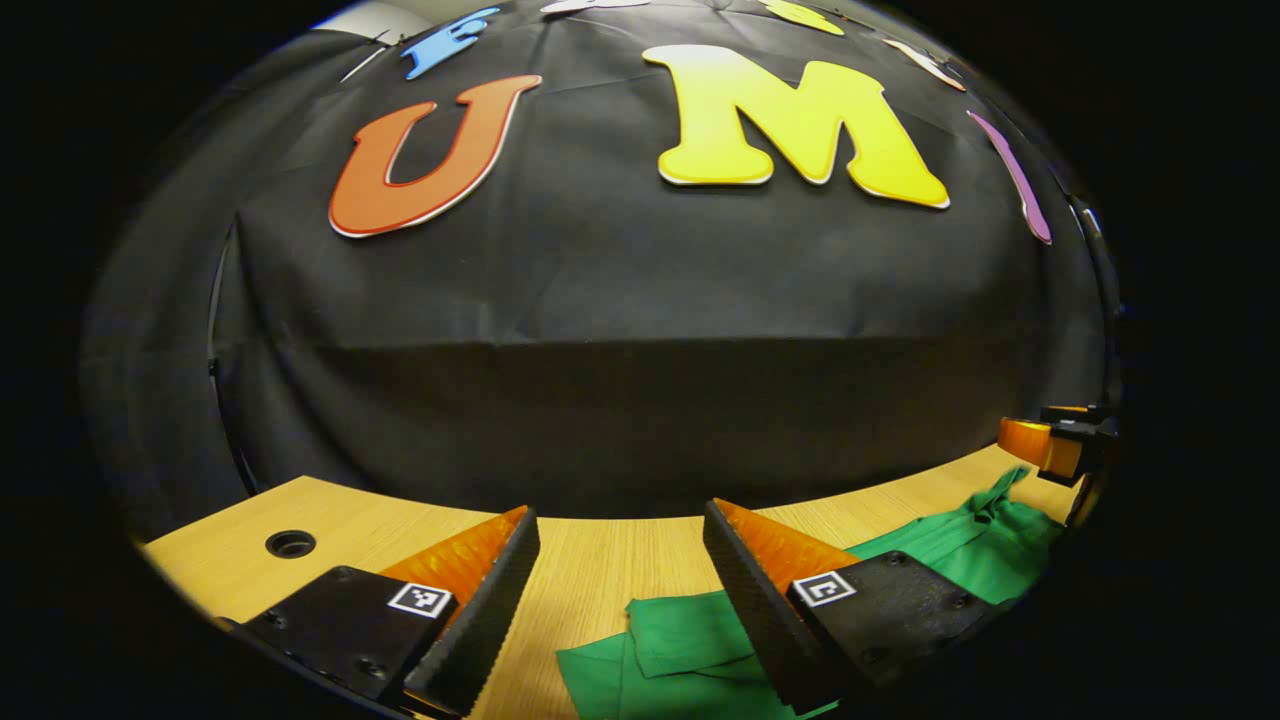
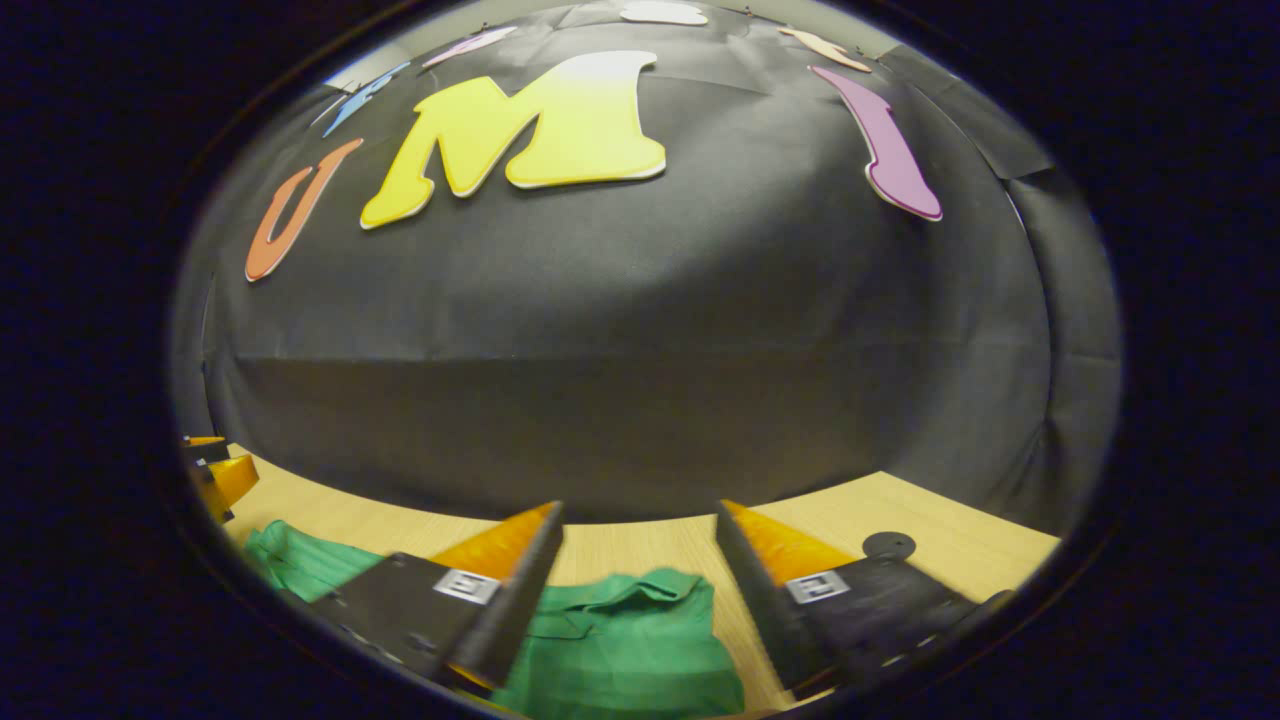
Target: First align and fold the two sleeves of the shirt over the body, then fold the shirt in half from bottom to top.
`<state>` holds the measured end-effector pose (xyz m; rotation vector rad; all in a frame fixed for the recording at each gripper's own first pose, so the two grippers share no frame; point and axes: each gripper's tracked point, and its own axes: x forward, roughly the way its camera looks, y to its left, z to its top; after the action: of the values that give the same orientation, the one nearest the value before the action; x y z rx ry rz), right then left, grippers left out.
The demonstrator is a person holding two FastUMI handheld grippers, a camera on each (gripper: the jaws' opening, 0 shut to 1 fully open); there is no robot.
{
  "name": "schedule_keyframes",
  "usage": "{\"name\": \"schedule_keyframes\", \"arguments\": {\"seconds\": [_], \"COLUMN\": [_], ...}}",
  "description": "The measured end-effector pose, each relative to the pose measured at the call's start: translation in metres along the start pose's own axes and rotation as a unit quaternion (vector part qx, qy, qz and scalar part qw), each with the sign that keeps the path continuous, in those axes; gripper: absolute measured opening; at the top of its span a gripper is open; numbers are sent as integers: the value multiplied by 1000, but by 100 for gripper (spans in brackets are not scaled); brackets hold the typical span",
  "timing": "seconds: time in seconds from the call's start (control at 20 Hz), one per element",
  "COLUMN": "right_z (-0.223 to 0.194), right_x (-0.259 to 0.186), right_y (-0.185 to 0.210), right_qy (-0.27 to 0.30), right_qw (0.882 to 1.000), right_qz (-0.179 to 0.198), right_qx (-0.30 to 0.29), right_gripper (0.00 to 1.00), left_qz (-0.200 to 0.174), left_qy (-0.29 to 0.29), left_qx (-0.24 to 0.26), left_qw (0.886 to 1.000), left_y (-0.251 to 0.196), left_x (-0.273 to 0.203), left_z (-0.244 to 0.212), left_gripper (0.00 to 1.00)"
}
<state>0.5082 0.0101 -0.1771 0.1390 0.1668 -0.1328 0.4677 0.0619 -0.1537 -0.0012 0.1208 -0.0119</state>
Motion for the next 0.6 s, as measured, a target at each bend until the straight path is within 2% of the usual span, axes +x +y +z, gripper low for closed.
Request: {"name": "schedule_keyframes", "arguments": {"seconds": [0.05,0.15,0.25,0.4,0.45,0.5,0.55,0.6], "right_z": [0,14,37,55,56,56,54,51], "right_x": [-7,-24,-49,-93,-107,-120,-131,-142], "right_y": [-2,-4,-4,-17,-15,-13,-10,-8], "right_qy": [-11,-48,-98,-155,-168,-176,-180,-181], "right_qw": [1000,999,995,988,985,984,983,983], "right_qz": [-3,-1,2,-23,-25,-27,-25,-22], "right_qx": [-4,-15,-9,17,13,3,-6,-13], "right_gripper": [94,94,94,94,93,97,92,92], "left_qz": [4,10,35,68,65,62,59,58], "left_qy": [-1,-10,-20,-39,-42,-42,-33,-27], "left_qx": [-10,-18,-17,-15,-18,-21,-21,-21], "left_qw": [1000,1000,999,997,997,997,997,998], "left_y": [5,12,26,38,36,32,29,27], "left_x": [-5,-17,-32,-67,-79,-90,-100,-112], "left_z": [0,3,4,6,6,4,-1,-5], "left_gripper": [100,100,100,100,100,100,100,100]}}
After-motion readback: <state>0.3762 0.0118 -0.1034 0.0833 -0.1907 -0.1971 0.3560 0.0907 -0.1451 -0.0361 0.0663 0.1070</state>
